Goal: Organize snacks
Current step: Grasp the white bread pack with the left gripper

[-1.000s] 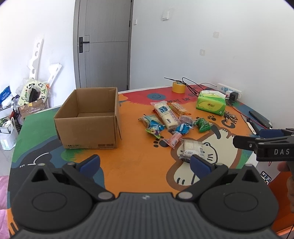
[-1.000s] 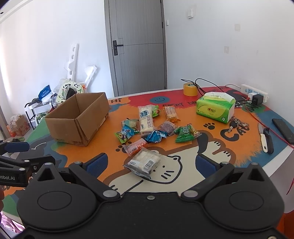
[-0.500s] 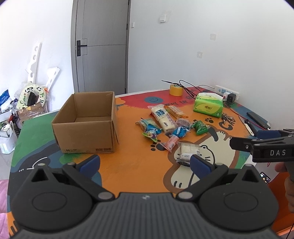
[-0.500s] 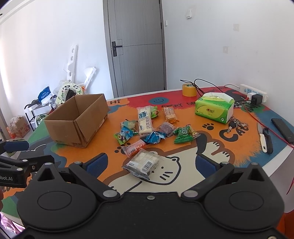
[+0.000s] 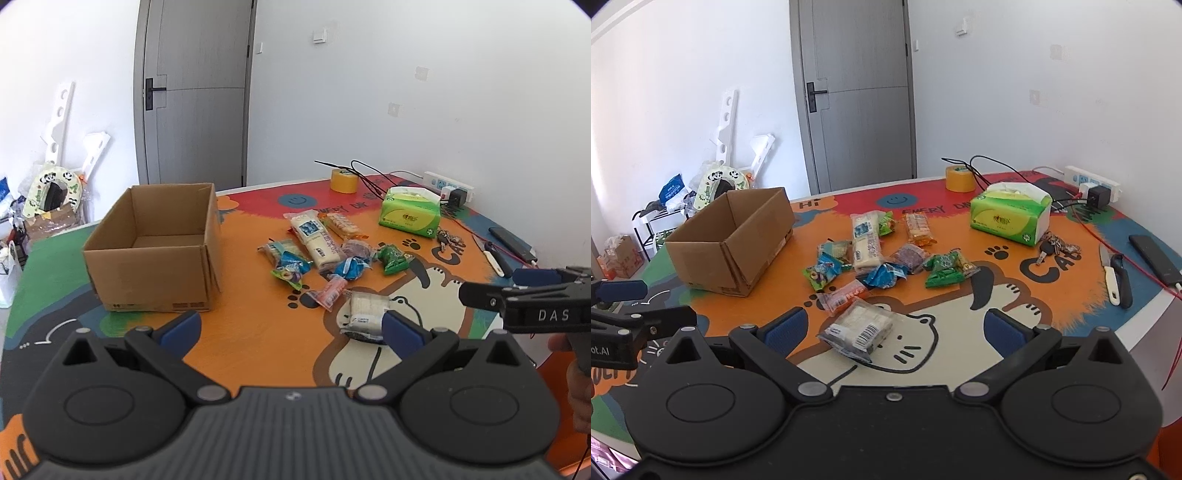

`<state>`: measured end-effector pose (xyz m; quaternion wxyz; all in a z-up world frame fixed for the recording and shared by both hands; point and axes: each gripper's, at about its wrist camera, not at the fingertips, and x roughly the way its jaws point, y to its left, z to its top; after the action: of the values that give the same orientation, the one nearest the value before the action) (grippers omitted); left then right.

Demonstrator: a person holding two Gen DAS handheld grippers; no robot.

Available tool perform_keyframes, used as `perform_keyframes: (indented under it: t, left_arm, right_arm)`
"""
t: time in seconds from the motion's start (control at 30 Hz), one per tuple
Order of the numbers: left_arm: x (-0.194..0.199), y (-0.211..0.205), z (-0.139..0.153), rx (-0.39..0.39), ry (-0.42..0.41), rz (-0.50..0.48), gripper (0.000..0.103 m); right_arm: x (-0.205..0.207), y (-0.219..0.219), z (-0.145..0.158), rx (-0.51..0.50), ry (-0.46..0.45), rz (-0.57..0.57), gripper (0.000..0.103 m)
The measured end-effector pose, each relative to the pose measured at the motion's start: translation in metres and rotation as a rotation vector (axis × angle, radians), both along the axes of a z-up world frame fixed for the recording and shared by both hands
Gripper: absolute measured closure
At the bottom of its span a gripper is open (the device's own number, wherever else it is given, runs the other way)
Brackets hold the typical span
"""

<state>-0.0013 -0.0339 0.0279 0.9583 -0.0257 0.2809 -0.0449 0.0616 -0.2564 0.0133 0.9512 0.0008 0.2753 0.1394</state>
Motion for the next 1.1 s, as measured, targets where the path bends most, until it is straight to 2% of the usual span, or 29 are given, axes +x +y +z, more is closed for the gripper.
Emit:
perform_keyframes:
  t: [0.4, 0.47, 0.57, 0.77, 0.9, 1.1]
  left_arm:
    - [0.029, -0.018, -0.016, -0.007, 0.012, -0.044, 0.0]
    - [0.036, -0.018, -0.019, -0.029, 0.022, -0.058, 0.0]
    - [0.045, -0.018, -0.025, -0.062, 0.034, -0.095, 0.0]
    - [0.063, -0.027, -0.037, -0.077, 0.048, -0.127, 0.001]
    - [0.074, -0.035, -0.041, -0.076, 0.053, -0.133, 0.002]
    - [0.093, -0.05, -0.051, -0.098, 0.086, -0.153, 0.011]
  right_arm:
    - [0.019, -0.017, -0.018, 0.065, 0.023, 0.023, 0.0]
    - [0.024, -0.018, -0.022, 0.073, 0.032, 0.026, 0.0]
    - [0.032, -0.018, -0.029, 0.085, 0.053, 0.042, 0.002]
    - [0.048, -0.023, -0.04, 0.107, 0.084, 0.03, 0.01]
    - [0.057, -0.029, -0.047, 0.113, 0.103, 0.015, 0.011]
    - [0.07, -0.04, -0.054, 0.105, 0.11, -0.012, 0.011]
